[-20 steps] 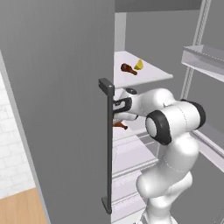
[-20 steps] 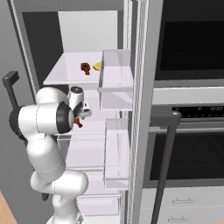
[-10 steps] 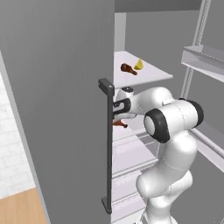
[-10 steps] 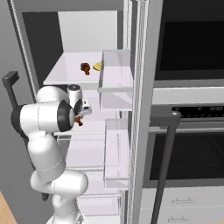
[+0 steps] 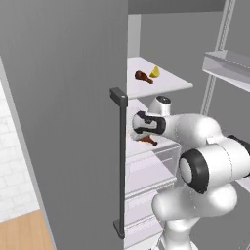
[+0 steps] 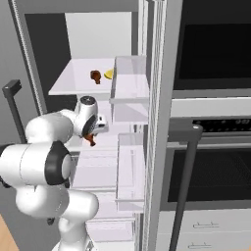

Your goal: Place one lemon wedge and one chicken drumstick in each tupperware on the nearby counter, to pack two identical lunches.

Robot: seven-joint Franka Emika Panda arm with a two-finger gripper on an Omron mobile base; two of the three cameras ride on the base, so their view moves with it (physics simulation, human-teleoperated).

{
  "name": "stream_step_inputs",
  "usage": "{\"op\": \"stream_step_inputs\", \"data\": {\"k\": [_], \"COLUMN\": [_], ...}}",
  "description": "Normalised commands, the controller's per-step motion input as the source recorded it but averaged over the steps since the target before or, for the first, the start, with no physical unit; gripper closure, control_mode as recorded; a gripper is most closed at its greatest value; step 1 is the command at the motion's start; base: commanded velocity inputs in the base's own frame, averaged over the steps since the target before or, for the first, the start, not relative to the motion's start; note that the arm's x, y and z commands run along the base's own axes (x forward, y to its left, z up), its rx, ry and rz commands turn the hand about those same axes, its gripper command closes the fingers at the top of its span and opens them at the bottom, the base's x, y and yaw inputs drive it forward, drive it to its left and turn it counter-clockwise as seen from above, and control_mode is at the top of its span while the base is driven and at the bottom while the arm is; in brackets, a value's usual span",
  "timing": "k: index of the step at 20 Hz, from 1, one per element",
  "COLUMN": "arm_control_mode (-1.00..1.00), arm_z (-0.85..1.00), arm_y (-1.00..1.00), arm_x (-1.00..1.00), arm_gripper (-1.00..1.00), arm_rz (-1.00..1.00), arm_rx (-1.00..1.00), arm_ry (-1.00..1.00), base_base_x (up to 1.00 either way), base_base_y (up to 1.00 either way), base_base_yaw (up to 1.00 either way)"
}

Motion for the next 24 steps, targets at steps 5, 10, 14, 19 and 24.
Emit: {"op": "stream_step_inputs", "data": {"k": [5,10,14,19,24], "arm_control_mode": [-1.0,-1.0,-1.0,-1.0,1.0], "arm_z": [1.0,1.0,1.0,1.0,0.32], "arm_y": [-0.15,0.0,0.0,0.0,-0.03], "arm_x": [-1.0,-1.0,-1.0,-1.0,-0.8], "arm_gripper": [1.0,1.0,1.0,1.0,1.0], "arm_rz": [-0.24,-0.24,-0.24,-0.2,-0.03], "arm_rx": [0.02,0.0,0.0,0.0,0.0], "arm_ry": [-0.28,-0.21,-0.1,0.01,-0.03], "base_base_x": [0.0,0.0,0.0,0.0,-0.2], "base_base_y": [0.0,0.0,0.0,0.0,-0.03], "base_base_yaw": [0.0,0.0,0.0,0.0,0.0]}}
